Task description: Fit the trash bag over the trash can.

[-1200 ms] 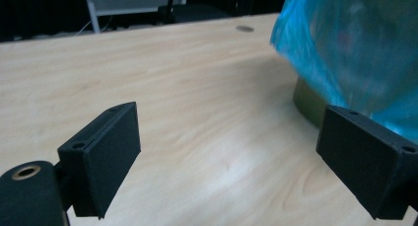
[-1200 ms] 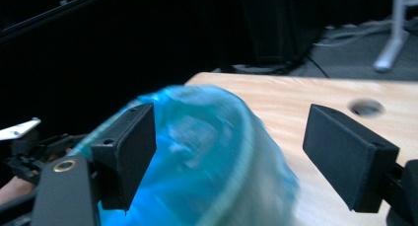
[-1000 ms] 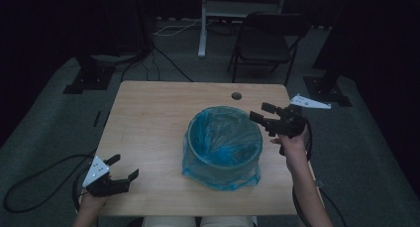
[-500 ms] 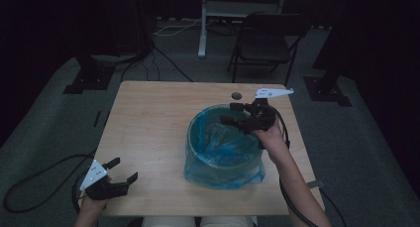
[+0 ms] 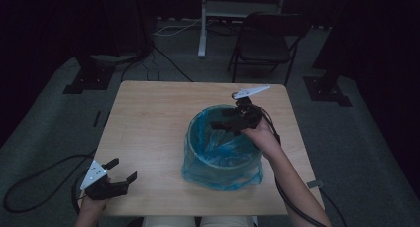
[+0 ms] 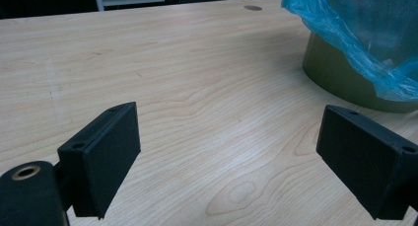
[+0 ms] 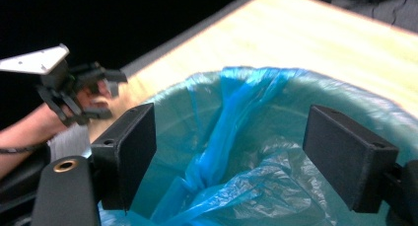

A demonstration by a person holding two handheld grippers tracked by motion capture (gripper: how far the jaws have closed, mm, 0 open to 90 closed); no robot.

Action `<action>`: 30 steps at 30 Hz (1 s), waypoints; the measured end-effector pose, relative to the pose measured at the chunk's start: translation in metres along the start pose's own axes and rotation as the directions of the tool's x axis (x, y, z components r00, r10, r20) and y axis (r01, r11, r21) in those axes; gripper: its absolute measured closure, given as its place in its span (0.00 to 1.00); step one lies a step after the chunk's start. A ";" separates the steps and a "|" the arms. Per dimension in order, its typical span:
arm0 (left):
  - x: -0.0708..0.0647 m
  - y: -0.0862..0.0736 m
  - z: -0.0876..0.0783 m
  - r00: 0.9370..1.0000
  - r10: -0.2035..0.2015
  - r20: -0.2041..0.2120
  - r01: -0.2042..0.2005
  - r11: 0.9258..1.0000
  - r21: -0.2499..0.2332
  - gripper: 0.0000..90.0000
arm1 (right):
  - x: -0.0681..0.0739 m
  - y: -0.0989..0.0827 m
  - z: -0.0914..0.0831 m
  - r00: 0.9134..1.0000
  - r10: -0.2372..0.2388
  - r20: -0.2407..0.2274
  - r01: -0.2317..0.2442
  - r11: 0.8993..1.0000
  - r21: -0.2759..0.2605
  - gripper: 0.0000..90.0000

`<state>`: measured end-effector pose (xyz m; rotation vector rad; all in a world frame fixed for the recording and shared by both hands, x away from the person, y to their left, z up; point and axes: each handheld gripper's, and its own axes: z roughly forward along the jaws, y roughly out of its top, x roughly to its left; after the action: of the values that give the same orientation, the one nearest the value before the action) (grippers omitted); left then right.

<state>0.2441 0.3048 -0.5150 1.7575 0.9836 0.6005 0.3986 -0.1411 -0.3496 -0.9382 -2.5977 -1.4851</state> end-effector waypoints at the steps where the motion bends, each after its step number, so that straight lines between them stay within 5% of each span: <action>1: 0.000 0.000 0.000 1.000 0.001 -0.003 -0.001 1.000 0.002 0.11 | 0.000 0.002 0.004 1.000 -0.002 0.004 0.002 1.000 0.020 0.22; 4: -0.001 0.000 0.001 1.000 0.007 -0.003 -0.007 1.000 0.001 0.11 | -0.001 0.008 0.025 0.999 -0.020 0.025 0.017 0.992 0.122 0.23; 6: -0.002 0.000 0.001 1.000 0.014 -0.008 -0.014 1.000 0.004 0.11 | -0.002 0.010 0.043 0.998 -0.041 0.040 0.031 0.976 0.214 0.23; 8: -0.002 0.000 0.000 1.000 0.023 -0.015 -0.023 1.000 0.003 0.11 | -0.002 0.009 0.048 0.997 -0.050 0.057 0.034 0.968 0.247 0.23; 9: -0.002 0.000 -0.001 1.000 0.022 -0.018 -0.022 1.000 -0.001 0.11 | 0.000 0.003 0.066 0.994 -0.088 0.071 0.057 0.933 0.355 0.22; 13: 0.000 -0.001 -0.001 0.999 0.016 -0.027 -0.016 1.000 0.000 0.11 | 0.000 -0.007 0.087 0.995 -0.077 0.071 0.035 0.883 0.467 0.21; 14: 0.000 -0.001 -0.001 0.999 0.017 -0.030 -0.017 1.000 0.001 0.11 | 0.001 -0.007 0.088 0.993 -0.084 0.080 0.036 0.880 0.473 0.21; 16: 0.000 -0.001 -0.002 0.999 0.021 -0.035 -0.021 1.000 0.000 0.11 | 0.003 -0.004 0.083 0.992 -0.094 0.088 0.043 0.886 0.462 0.21; 18: 0.001 -0.002 -0.003 0.999 0.019 -0.045 -0.019 1.000 0.003 0.11 | 0.006 0.001 0.071 0.992 -0.084 0.089 0.040 0.912 0.407 0.21; 19: 0.001 -0.002 -0.003 0.999 0.019 -0.045 -0.019 1.000 0.003 0.11 | 0.006 0.001 0.071 0.992 -0.084 0.089 0.040 0.912 0.407 0.21; 21: 0.003 -0.002 -0.002 0.999 0.001 -0.046 0.000 1.000 0.000 0.11 | 0.006 0.007 0.049 0.995 -0.054 0.086 0.027 0.956 0.291 0.21; 22: 0.004 -0.002 -0.002 0.999 -0.002 -0.049 0.002 1.000 0.003 0.11 | 0.006 0.008 0.040 0.995 -0.045 0.084 0.022 0.967 0.256 0.21; 25: 0.003 -0.002 -0.002 0.998 -0.003 -0.056 0.003 1.000 0.004 0.11 | 0.006 0.010 0.025 0.995 -0.037 0.094 0.017 0.979 0.204 0.21; 27: 0.003 -0.002 -0.002 0.998 -0.002 -0.063 0.003 1.000 0.019 0.11 | 0.005 0.009 0.005 0.990 -0.042 0.133 0.026 0.992 0.121 0.21; 30: 0.004 -0.004 0.000 0.998 -0.016 -0.065 0.018 0.999 0.032 0.11 | 0.004 0.005 -0.010 0.985 -0.049 0.165 0.040 0.998 0.056 0.18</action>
<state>0.2453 0.3089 -0.5186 1.7664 1.0568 0.6369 0.3944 -0.1455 -0.3391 -1.0485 -2.7763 -1.3967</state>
